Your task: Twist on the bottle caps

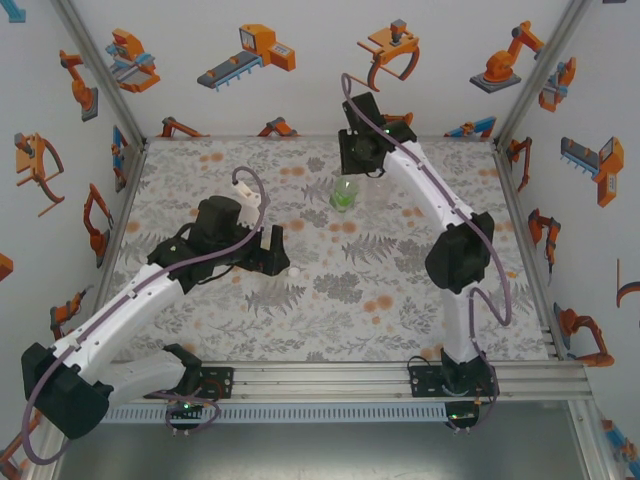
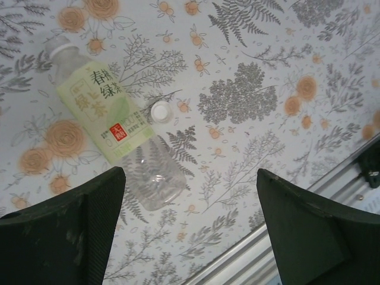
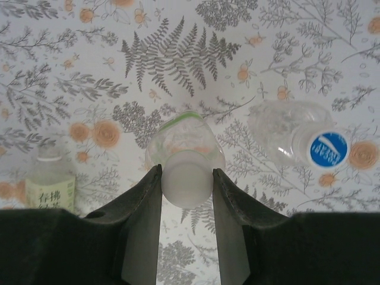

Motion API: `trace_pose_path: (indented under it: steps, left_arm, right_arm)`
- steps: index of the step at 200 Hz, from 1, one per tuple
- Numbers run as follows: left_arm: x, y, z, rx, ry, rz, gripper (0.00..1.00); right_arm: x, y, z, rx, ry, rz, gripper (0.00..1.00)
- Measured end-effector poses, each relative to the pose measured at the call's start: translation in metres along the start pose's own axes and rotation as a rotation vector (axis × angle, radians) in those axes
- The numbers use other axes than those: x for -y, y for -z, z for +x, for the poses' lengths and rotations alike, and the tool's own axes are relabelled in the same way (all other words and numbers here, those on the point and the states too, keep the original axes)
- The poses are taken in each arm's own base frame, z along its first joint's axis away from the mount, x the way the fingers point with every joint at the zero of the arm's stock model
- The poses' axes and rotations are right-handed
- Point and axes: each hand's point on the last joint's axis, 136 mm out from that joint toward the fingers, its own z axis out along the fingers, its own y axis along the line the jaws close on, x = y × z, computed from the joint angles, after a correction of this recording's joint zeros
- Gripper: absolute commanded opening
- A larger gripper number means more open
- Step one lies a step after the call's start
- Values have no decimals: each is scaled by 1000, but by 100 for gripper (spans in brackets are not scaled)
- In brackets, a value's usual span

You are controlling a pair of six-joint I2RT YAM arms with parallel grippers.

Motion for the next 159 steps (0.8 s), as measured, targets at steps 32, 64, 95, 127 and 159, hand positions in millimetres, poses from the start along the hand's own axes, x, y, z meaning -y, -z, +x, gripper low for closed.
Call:
trace_pose_path:
  steps: [32, 64, 95, 127, 159]
  left_arm:
    - [-1, -6, 4, -36, 105, -2, 85]
    - [-3, -15, 11, -90, 154, -18, 85]
    - [-4, -17, 17, -119, 173, -24, 84]
    - [0, -17, 18, -126, 172, -2, 84]
    - [2, -14, 17, -121, 161, 12, 81]
  right_arm:
    - [4, -21, -4, -13, 26, 15, 0]
    - [10, -36, 2, -42, 49, 28, 0]
    - [10, -40, 3, -46, 62, 29, 0]
    - [10, -41, 3, -46, 65, 28, 22]
    - [10, -41, 2, -46, 65, 28, 40]
